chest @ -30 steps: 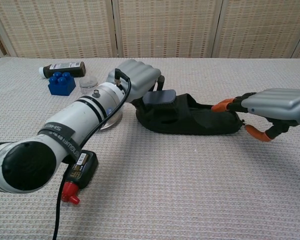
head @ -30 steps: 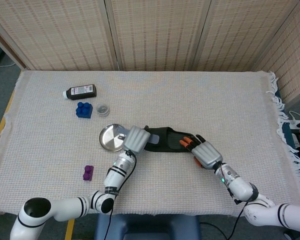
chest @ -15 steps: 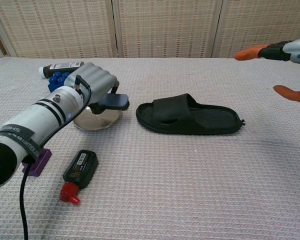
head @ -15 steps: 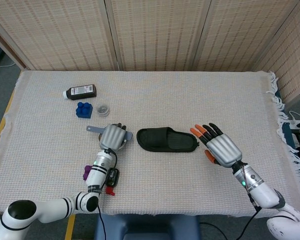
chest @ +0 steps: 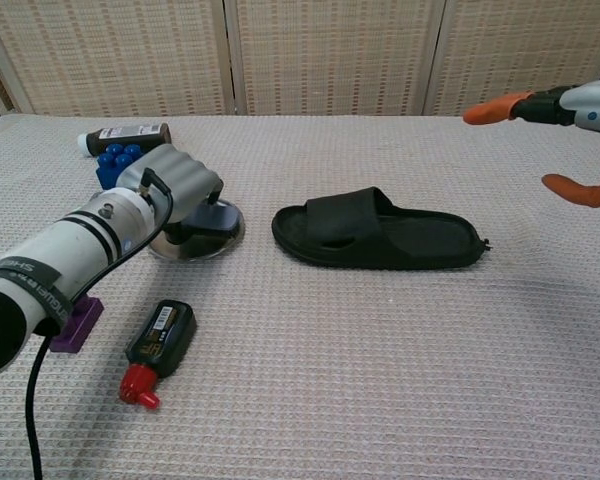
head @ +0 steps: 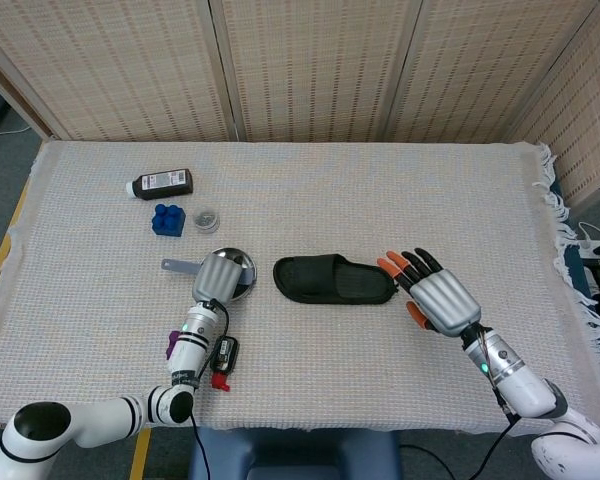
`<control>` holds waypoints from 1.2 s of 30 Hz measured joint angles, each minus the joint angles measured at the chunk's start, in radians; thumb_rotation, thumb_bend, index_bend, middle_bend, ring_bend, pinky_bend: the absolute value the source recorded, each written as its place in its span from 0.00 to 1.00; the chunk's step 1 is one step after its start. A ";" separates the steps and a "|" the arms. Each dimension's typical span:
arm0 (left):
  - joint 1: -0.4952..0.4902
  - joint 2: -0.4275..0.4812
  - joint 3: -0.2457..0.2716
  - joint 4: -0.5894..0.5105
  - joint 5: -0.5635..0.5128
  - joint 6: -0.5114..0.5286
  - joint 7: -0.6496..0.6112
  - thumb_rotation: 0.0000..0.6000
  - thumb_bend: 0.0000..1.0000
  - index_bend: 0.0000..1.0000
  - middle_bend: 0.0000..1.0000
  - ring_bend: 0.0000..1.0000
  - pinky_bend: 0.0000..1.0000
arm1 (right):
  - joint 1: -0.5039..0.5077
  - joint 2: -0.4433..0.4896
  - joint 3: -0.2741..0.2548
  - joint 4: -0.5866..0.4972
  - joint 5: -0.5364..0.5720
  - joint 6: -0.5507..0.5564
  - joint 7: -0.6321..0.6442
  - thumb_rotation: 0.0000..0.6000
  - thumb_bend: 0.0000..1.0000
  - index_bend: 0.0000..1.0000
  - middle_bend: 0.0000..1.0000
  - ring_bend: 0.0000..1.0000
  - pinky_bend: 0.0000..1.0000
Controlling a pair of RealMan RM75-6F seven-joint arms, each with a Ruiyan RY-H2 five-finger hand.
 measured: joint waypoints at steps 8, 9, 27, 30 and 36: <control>-0.006 0.025 0.001 -0.035 -0.063 -0.031 0.053 1.00 0.39 0.11 0.15 0.80 1.00 | -0.007 0.005 0.006 -0.006 0.007 0.001 -0.005 1.00 0.49 0.00 0.00 0.00 0.00; -0.007 0.026 0.001 -0.037 -0.067 -0.032 0.055 1.00 0.39 0.11 0.15 0.80 1.00 | -0.008 0.006 0.006 -0.007 0.007 0.000 -0.007 1.00 0.49 0.00 0.00 0.00 0.00; 0.091 0.233 0.068 -0.430 0.158 0.130 -0.152 1.00 0.39 0.03 0.05 0.09 0.36 | -0.136 0.022 -0.031 -0.023 -0.044 0.173 -0.029 1.00 0.36 0.00 0.00 0.00 0.00; 0.168 0.318 0.137 -0.496 0.267 0.181 -0.325 1.00 0.38 0.01 0.01 0.00 0.19 | -0.218 0.014 -0.065 -0.008 -0.082 0.284 -0.039 1.00 0.30 0.00 0.00 0.00 0.00; 0.408 0.434 0.309 -0.473 0.536 0.430 -0.783 1.00 0.37 0.02 0.00 0.00 0.12 | -0.414 -0.048 -0.139 0.101 -0.140 0.487 -0.023 1.00 0.27 0.00 0.00 0.00 0.00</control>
